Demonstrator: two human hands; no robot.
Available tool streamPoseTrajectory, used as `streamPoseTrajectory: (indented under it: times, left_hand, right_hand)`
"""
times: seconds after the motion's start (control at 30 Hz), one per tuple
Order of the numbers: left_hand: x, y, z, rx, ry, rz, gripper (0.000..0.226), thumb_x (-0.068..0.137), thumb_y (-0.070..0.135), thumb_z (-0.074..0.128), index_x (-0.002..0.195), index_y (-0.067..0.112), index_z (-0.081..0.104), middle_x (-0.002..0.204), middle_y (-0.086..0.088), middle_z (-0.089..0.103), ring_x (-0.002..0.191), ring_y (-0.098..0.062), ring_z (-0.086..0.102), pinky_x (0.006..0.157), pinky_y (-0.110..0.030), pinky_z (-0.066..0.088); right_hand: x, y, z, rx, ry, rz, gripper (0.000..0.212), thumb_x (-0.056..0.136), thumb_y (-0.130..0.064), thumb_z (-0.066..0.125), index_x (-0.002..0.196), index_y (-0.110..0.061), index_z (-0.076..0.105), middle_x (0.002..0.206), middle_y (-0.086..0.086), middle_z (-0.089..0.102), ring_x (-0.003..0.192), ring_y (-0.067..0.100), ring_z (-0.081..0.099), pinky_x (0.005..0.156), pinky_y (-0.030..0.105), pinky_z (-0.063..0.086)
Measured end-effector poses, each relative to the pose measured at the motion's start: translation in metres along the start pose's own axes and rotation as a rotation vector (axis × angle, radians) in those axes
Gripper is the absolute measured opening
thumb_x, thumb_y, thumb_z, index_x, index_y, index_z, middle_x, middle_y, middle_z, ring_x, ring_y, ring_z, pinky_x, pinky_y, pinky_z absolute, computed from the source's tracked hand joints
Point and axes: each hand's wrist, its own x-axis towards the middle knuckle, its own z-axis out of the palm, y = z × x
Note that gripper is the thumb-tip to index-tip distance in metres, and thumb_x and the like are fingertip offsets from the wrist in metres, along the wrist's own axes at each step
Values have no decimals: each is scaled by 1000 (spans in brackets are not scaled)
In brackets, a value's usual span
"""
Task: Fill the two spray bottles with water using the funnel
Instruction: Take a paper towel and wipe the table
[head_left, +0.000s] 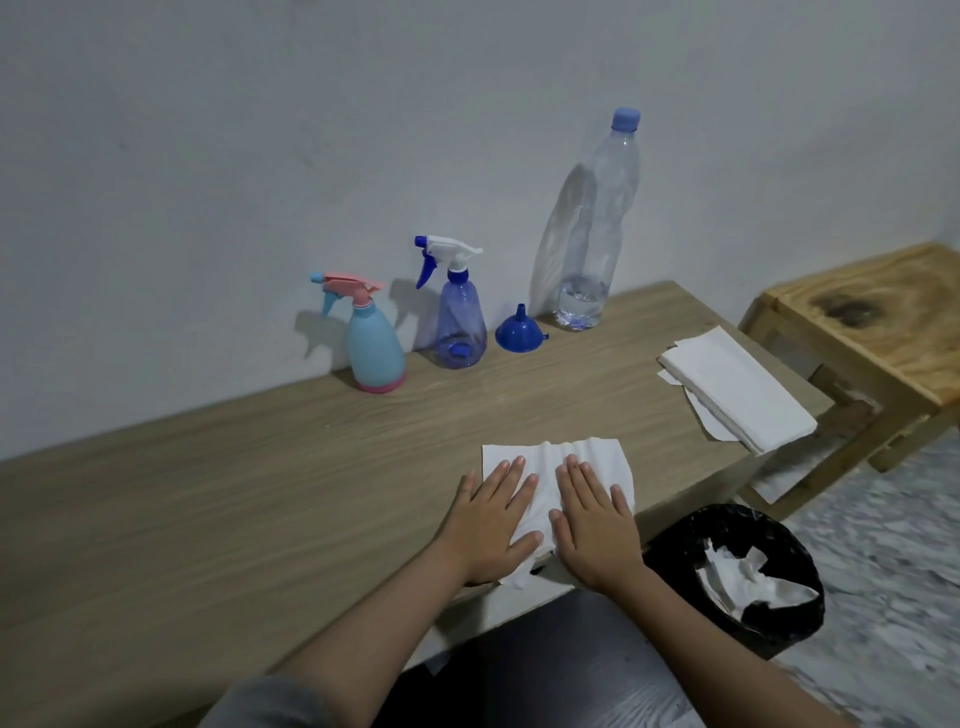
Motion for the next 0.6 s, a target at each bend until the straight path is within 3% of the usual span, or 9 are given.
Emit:
streamPoseTrajectory:
  times: [0.17,0.3,0.37,0.5,0.6]
  left_hand:
    - [-48,-18,6,-13,23,-77,73,93,60,20,153,24,-2,159,2,-15,147,-16,-12,116,-52,0]
    - [-92,-35,10,-10,39,-145,72,95,59,20,153,24,-3,159,3,-16,147,-16,-13,116,-51,-2]
    - [-115,-44,12,-9,50,-184,71,95,59,20,153,24,-3,159,3,-16,147,-16,-13,116,-51,-1]
    - [-157,-61,15,0,71,-274,71,93,58,16,153,23,-1,160,2,-13,147,-17,-10,116,-51,0]
    - [-188,-74,17,5,76,-357,71,94,58,16,153,22,0,160,1,-12,147,-17,-9,116,-52,2]
  right_hand:
    - [-17,-45,11,7,-8,-93,74,85,-50,-5,151,-17,1,155,-8,-10,143,10,-12,116,41,-1]
    - [-28,-82,23,-22,-37,-177,71,88,-48,-1,151,-16,3,155,-7,-7,144,12,-9,117,45,6]
    - [-32,-104,28,-43,-53,-213,67,91,-45,8,151,-15,12,157,-4,3,145,14,2,115,47,15]
    - [-39,-147,35,-86,-98,-304,59,90,-39,31,140,-10,45,148,5,43,134,20,44,97,50,45]
    - [-40,-174,41,-84,-98,-382,58,91,-39,31,138,-10,48,146,5,46,131,21,48,94,50,47]
